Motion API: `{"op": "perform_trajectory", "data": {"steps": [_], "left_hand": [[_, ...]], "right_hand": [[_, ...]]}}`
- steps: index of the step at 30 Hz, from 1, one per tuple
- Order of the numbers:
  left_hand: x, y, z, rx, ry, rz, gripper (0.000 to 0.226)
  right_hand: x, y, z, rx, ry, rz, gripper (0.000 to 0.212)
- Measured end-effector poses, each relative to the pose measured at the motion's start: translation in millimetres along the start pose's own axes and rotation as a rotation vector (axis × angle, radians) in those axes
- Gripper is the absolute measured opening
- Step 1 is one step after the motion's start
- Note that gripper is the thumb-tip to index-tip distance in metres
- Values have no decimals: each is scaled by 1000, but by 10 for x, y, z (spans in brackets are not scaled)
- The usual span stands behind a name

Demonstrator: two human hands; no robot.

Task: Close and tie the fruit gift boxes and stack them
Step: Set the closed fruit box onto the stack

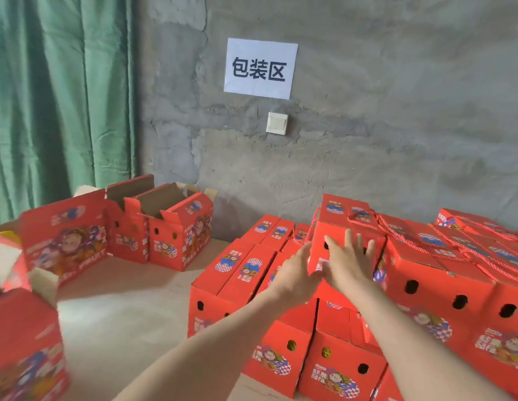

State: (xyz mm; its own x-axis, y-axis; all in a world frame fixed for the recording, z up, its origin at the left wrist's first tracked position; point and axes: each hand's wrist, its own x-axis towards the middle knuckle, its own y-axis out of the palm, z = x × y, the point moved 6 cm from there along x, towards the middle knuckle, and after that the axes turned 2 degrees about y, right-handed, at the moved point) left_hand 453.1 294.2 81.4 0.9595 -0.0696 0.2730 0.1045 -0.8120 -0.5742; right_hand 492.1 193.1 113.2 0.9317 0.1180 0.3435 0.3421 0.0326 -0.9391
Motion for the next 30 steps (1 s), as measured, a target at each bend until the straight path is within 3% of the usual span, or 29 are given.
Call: {"op": "perform_trajectory", "data": {"steps": [2,3,6,9,13,15,17,19,21,23,26,28,30], "left_hand": [[-583,-303,146,-111,-25,-136,40],[-908,-463,286,-161,-50,-201,32],[-1936,-1028,939,-161,-215,-400,22],[-2880,-1807,1421,140,-344,-648,29],[-3637,-2946,1675,600,-366,-897,42],[-3805,-3440,1907,712,-579,-799,56],[-3887,-3686,2224,752,-879,-493,67],[-3937,-3666,2385,670,-1011,-211,63],[-3908,-3542,2308,600,-929,-181,44],[-3790,-3342,2079,640,-727,-267,25],[-3588,-2812,1622,624,-407,-200,19],[-3556,-2653,1550,472,-383,-66,24],[-3626,-2644,1644,116,-478,62,27]], "right_hand": [[-469,-28,354,339,-141,-160,33],[-764,23,577,478,-225,-156,22],[-1584,378,1353,616,-378,62,12],[-2198,641,2196,631,-525,305,21],[-2670,542,3154,624,-678,372,28],[-2827,411,3503,656,-725,384,29],[-2938,315,3739,671,-750,397,28],[-3018,263,3859,658,-760,404,28],[-3047,232,3874,649,-715,419,30],[-3024,188,3831,712,-580,509,39],[-3006,190,3791,1070,-177,885,58],[-3044,247,3834,1287,104,1146,67],[-3038,267,3922,1332,241,1202,68]]}}
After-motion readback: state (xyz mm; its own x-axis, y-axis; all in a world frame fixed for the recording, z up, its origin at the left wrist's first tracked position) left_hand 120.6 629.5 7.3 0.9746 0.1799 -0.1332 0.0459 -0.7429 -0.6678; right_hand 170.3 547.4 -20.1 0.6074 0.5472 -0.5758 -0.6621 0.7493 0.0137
